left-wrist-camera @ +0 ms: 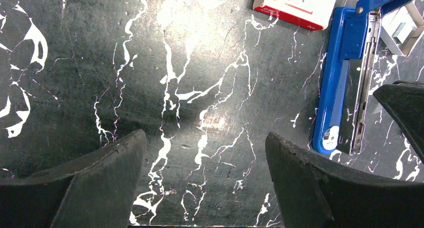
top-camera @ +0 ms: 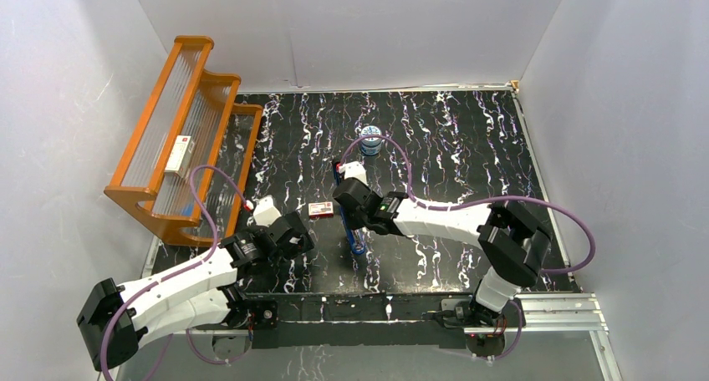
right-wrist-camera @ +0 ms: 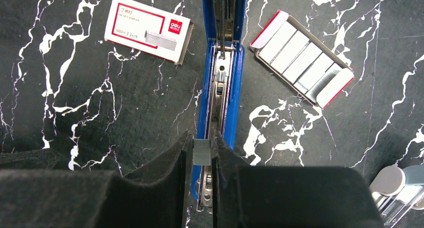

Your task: Load the staples into the stapler

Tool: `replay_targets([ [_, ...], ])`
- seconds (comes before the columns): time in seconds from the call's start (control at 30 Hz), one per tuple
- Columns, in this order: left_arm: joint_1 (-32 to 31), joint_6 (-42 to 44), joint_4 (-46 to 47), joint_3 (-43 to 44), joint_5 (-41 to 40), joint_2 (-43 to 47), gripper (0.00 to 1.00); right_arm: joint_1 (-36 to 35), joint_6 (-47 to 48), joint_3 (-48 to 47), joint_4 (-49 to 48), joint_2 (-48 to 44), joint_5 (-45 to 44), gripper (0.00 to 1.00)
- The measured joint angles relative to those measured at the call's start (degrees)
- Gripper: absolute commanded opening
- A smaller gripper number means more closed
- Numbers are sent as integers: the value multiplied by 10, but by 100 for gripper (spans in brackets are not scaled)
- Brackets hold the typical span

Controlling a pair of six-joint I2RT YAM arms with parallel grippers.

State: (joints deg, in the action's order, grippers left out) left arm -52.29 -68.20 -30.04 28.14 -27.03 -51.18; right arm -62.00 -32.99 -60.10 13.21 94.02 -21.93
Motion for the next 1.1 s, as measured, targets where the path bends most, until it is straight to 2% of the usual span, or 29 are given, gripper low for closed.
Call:
replay_targets([
  [1.1, 0, 5, 2, 0, 0, -12, 86, 0, -1, 0, -1, 26, -10, 25],
])
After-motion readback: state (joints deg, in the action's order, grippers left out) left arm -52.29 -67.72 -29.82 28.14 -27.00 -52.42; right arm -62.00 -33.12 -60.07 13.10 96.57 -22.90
